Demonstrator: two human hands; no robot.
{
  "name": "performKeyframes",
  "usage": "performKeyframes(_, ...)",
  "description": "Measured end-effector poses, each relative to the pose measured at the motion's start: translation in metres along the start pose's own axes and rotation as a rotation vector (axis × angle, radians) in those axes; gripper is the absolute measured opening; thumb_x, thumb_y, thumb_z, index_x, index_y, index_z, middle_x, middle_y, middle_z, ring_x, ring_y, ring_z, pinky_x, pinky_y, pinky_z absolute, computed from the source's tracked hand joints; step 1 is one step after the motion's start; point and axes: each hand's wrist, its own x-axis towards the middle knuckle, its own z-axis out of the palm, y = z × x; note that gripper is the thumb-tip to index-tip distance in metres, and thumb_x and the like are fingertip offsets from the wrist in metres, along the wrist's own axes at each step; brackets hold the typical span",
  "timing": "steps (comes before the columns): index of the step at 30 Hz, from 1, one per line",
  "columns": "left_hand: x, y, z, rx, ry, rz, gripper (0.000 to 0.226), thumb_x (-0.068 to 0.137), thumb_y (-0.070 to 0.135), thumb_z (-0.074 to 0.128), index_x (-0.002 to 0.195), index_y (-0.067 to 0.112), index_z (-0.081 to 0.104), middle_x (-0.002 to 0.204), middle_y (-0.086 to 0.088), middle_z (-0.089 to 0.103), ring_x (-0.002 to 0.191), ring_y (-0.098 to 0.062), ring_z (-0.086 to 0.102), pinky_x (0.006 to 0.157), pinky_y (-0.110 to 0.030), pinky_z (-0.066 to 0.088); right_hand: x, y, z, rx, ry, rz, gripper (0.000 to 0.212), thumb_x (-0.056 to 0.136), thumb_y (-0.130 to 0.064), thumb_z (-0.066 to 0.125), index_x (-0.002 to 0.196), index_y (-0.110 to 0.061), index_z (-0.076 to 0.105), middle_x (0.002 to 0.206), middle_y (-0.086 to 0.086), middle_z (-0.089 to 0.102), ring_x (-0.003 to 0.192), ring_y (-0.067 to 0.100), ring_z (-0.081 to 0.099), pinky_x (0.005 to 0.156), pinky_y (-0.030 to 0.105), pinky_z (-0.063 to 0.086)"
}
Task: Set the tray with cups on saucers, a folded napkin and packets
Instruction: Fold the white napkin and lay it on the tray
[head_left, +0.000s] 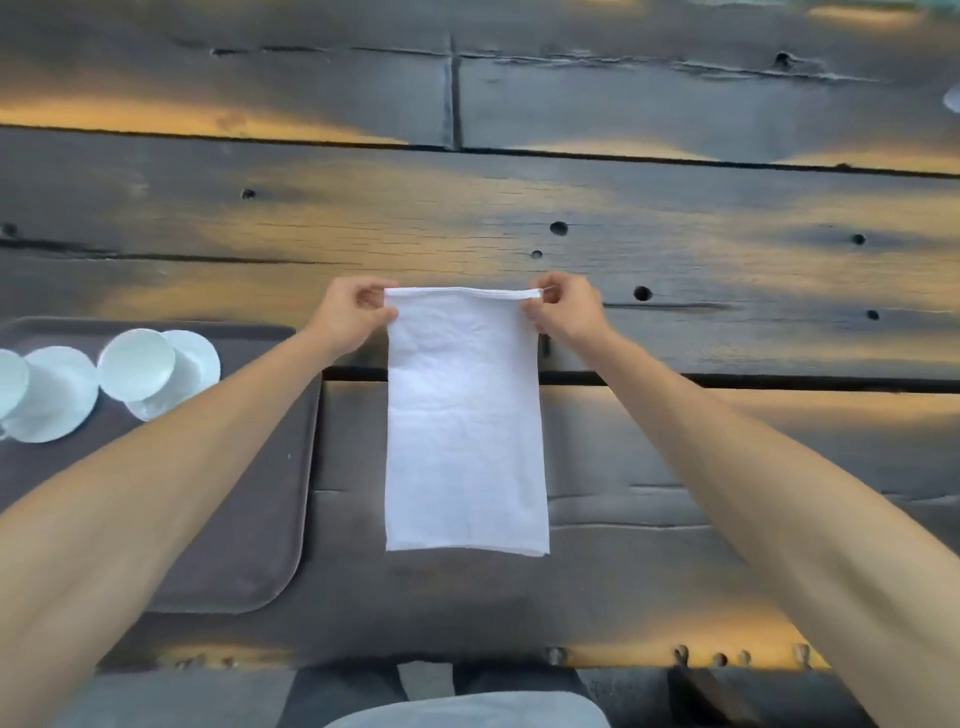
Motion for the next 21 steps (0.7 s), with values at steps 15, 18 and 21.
performKeyframes(15,-0.163,-0.032,-0.008,-0.061,0.051,0.338,0.018,0.087,0.002,0.073,0.098,0.013,0.08,0.099,0.002,0.073,0.094,-0.009,0.071,0.083,-0.015,0.055,-0.15,0.033,-0.028,-0.257,0.011,-0.492,0.007,0.091,-0.019,0.073,0.096,-0.019,0.068,0.095,-0.005,0.074,0.083,0.004,0.069,0.065,0.019,0.056)
performKeyframes(18,-0.195,-0.054,0.005,0.027,0.025,0.411,0.022,0.084,-0.003,0.074,0.098,0.012,0.08,0.099,0.004,0.072,0.094,-0.007,0.07,0.085,-0.017,0.056,-0.179,0.059,-0.022,-0.269,0.005,-0.555,0.009,0.091,-0.016,0.072,0.098,-0.017,0.068,0.1,-0.003,0.073,0.083,0.009,0.068,0.06,0.029,0.059)
performKeyframes(21,-0.216,-0.078,0.018,0.151,0.008,0.46,0.023,0.081,-0.004,0.077,0.098,0.013,0.08,0.097,0.004,0.071,0.091,-0.006,0.068,0.084,-0.018,0.055,-0.202,0.085,-0.011,-0.346,-0.039,-0.553,0.008,0.093,-0.022,0.07,0.098,-0.017,0.066,0.103,-0.007,0.07,0.08,0.01,0.067,0.059,0.038,0.059)
